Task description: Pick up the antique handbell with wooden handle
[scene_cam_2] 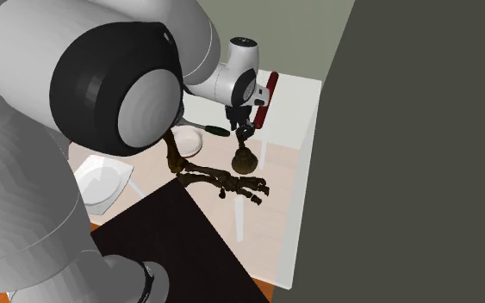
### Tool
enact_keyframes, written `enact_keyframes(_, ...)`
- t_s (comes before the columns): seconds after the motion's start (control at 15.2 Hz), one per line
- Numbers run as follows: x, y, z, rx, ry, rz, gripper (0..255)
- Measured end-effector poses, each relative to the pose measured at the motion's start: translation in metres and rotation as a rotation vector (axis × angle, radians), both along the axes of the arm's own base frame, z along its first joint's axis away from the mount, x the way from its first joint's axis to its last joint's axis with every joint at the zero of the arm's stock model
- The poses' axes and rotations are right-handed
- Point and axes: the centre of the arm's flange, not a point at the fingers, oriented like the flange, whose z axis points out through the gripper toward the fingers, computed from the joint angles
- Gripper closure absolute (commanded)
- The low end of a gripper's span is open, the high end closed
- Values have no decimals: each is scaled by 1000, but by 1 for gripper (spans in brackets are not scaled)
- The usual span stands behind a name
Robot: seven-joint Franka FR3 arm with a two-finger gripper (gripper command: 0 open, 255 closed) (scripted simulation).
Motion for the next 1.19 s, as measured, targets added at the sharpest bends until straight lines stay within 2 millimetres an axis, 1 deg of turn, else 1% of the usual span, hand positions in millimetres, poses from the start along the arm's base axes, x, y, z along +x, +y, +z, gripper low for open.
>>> enact_keyframes(0.66,0,0,2,0,0,0,255)
enact_keyframes(1.19,-1,-1,42,0,0,0,255)
